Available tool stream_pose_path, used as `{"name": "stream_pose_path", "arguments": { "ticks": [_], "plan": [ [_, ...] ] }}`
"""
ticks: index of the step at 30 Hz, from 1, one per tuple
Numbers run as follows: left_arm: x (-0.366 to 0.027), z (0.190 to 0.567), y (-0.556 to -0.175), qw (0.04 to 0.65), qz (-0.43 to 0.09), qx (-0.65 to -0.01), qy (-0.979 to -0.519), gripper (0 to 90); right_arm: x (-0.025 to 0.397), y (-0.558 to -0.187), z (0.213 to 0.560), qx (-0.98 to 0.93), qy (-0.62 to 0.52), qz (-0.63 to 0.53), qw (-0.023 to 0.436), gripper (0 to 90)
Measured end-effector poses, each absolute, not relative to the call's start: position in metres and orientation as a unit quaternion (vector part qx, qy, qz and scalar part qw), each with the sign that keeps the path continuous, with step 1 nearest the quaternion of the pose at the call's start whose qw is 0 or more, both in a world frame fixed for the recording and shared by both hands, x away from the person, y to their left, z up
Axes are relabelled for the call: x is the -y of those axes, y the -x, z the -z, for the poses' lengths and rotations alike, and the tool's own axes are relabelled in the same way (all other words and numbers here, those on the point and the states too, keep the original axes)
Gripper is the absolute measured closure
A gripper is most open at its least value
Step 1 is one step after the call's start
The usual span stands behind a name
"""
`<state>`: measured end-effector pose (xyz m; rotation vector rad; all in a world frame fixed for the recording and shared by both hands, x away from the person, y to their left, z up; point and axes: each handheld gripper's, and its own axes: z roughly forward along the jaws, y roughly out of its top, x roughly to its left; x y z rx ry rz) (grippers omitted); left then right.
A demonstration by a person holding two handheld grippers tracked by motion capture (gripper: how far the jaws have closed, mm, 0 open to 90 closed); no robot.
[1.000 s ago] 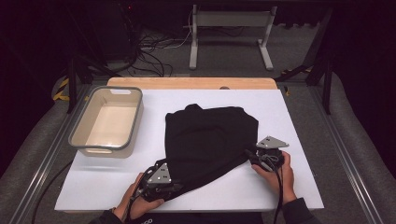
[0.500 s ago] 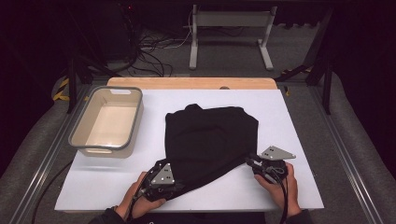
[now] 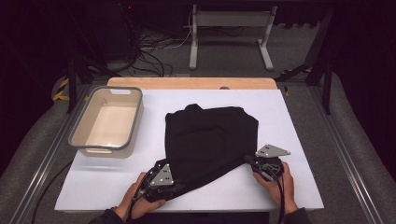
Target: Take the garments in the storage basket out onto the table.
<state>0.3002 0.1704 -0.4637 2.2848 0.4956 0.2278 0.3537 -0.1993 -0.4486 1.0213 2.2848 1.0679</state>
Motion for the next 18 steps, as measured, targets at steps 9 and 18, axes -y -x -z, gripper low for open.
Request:
{"name": "stream_pose_path", "arguments": {
  "ticks": [9, 18],
  "plan": [
    [-0.171, 0.459, -0.301, 0.372, -0.079, -0.171, -0.909, 86.9, 0.22, -0.293, 0.399, -0.794, -0.339, -0.445, 0.237, 87.9],
    [-0.186, 0.428, -0.287, 0.411, -0.079, -0.138, -0.898, 88.0, 0.23, -0.253, 0.37, -0.774, -0.307, -0.488, 0.261, 87.9]
  ]
}}
